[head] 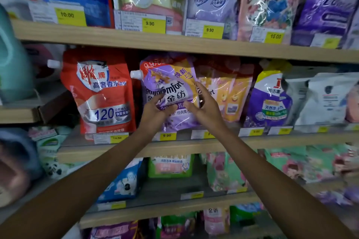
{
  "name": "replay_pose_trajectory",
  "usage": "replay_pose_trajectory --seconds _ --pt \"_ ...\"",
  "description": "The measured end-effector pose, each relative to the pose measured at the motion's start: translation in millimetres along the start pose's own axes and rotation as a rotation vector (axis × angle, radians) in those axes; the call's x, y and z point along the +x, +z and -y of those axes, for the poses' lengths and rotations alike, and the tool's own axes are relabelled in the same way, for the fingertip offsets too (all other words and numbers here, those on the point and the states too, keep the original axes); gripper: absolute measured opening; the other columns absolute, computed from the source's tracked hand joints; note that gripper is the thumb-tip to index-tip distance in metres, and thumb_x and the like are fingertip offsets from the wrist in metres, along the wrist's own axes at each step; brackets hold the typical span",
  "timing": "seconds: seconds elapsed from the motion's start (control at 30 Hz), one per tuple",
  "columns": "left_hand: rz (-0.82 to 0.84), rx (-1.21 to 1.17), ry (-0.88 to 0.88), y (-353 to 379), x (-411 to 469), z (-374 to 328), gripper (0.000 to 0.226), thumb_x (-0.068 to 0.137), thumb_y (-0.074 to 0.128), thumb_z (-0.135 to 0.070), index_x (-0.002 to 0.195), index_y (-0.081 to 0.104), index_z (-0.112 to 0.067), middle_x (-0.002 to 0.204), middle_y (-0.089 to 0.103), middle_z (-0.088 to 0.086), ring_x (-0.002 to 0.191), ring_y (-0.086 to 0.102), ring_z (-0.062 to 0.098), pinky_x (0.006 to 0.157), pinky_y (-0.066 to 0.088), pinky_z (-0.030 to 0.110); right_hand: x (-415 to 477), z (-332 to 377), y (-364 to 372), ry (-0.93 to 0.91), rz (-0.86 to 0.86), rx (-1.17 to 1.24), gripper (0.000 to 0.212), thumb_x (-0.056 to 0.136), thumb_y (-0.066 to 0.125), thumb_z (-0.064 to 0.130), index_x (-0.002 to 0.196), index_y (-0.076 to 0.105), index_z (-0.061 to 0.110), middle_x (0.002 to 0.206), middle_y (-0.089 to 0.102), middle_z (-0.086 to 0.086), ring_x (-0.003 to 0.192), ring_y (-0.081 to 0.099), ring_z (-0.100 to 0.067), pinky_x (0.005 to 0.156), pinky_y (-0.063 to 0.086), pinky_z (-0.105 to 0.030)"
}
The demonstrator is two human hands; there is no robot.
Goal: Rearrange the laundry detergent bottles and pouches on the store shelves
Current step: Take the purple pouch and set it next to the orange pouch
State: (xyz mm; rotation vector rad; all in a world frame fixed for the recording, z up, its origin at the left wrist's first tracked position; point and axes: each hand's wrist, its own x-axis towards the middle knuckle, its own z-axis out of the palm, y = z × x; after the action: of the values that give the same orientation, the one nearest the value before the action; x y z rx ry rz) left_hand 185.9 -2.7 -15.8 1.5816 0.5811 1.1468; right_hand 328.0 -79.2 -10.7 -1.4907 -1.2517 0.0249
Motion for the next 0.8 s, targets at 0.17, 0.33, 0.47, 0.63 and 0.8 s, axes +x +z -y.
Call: replay_pose_trajectory --seconds 0.17,0.33,0.47,0.63,0.8 --pt "0.008 0.057 0.079 -16.1 16.8 -3.0 0.036 0.081 0.065 0.008 0.115 0.055 0.0 0.108 0.066 0.01 0.069 0.065 0.0 0.056 0.053 0.013 15.0 -0.1 20.7 0.06 0.0 0.087 0.083 0.078 0.072 0.031 0.146 0.025 0.027 0.129 0.06 -0.001 0.108 0.06 -0.019 0.092 0.049 -0.039" --pt "0.026 0.098 0.106 -24.5 28.7 4.2 0.033 0.079 0.063 0.013 0.104 0.054 -0.007 0.1 0.064 0.007 0.08 0.061 0.003 0.066 0.05 0.008 17.2 -5.0 38.9 0.074 -0.031 0.167 0.078 0.08 0.071 0.016 0.145 0.028 0.021 0.11 0.061 0.008 0.095 0.06 -0.008 0.079 0.046 -0.015" --pt "0.061 0.264 -0.022 -28.5 24.8 35.7 0.027 0.083 0.065 0.004 0.109 0.057 0.002 0.109 0.066 0.019 0.089 0.06 0.02 0.072 0.052 0.03 2.9 -17.9 54.4 0.114 0.023 0.152 0.058 0.079 0.07 0.005 0.126 0.041 0.022 0.096 0.057 0.017 0.086 0.058 -0.003 0.066 0.044 -0.004" --pt "0.049 0.551 -0.012 -32.8 14.7 47.6 0.036 0.088 0.065 -0.021 0.118 0.053 -0.007 0.113 0.065 0.01 0.099 0.061 0.028 0.077 0.05 0.034 -6.8 -25.4 56.1 0.192 0.066 0.047 0.05 0.077 0.075 0.013 0.118 0.046 0.008 0.098 0.057 0.001 0.088 0.056 -0.016 0.07 0.043 -0.019" --pt "-0.043 0.77 0.047 -33.5 1.8 47.1 0.036 0.088 0.061 -0.036 0.113 0.052 -0.011 0.111 0.068 0.007 0.101 0.063 0.03 0.068 0.04 0.03 -16.9 -22.7 57.3 0.188 0.027 -0.017 0.046 0.074 0.078 0.022 0.1 0.04 0.017 0.079 0.046 0.008 0.065 0.048 -0.003 0.055 0.038 -0.018"
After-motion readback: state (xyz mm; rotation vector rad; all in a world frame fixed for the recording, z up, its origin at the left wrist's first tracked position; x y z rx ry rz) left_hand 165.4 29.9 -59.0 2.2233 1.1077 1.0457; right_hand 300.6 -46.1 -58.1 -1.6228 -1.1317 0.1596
